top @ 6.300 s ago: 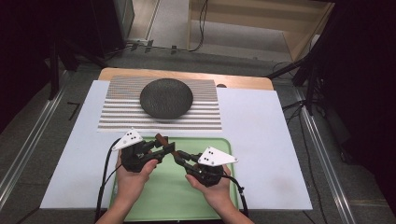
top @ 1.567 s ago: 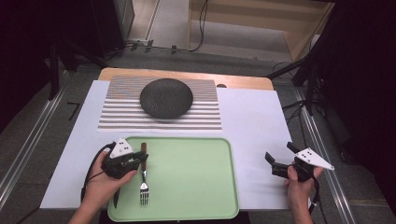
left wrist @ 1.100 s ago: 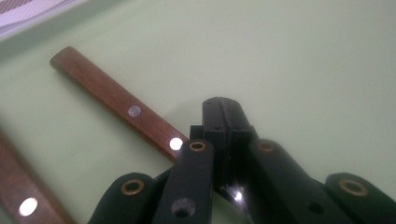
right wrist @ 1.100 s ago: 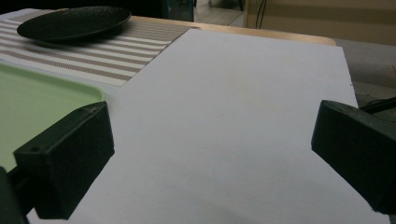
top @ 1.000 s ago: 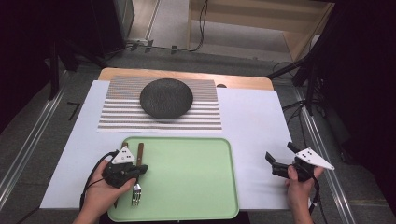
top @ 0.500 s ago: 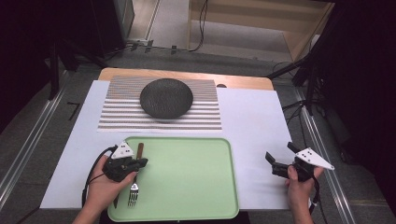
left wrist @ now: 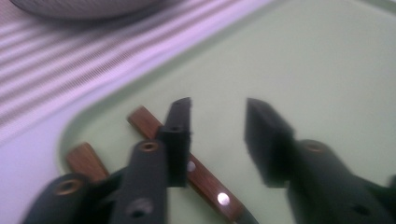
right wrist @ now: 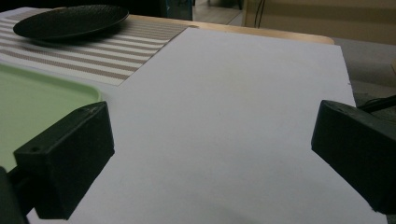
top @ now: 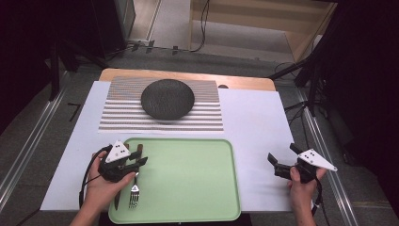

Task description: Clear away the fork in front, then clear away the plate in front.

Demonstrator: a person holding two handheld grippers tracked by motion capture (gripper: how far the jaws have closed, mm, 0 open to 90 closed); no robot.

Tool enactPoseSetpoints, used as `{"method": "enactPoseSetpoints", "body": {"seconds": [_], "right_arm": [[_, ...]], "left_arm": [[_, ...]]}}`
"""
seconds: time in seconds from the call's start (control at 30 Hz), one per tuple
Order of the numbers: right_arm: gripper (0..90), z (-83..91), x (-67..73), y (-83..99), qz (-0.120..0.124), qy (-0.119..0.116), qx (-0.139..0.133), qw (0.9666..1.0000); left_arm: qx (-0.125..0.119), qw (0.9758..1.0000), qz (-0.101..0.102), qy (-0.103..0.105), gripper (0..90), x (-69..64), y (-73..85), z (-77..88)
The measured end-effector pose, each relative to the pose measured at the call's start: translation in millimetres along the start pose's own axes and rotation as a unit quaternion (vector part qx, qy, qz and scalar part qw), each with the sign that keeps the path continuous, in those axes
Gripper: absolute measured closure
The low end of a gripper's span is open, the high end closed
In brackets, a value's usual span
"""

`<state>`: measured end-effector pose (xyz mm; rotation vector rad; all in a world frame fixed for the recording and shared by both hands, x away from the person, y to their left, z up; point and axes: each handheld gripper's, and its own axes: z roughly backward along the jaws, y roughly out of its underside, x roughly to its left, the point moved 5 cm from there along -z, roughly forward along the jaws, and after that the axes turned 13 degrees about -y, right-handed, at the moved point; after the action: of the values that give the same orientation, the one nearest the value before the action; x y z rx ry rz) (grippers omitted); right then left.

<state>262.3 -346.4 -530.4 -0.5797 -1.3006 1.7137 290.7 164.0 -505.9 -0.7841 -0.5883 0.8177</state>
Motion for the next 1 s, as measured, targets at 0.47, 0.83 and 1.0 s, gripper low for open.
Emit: {"method": "enactPoseSetpoints", "body": {"seconds": [0.47,0.83,1.0], "right_arm": [[0.0,0.5,-0.5,0.2,-0.002,0.0,-0.002,1.0],[0.0,-0.3,0.1,0.6,0.004,-0.001,0.001,1.0],[0.0,0.5,0.4,1.3,0.003,-0.002,0.001,1.0]], "left_arm": [[-0.006,0.9885,-0.133,-0.073,0.0,-6.5,-35.0,-7.7],[0.004,0.9629,-0.24,-0.124,0.0,-18.9,-44.9,-23.9],[0.007,0.9575,-0.259,-0.128,0.0,-21.8,-47.0,-28.2]]}}
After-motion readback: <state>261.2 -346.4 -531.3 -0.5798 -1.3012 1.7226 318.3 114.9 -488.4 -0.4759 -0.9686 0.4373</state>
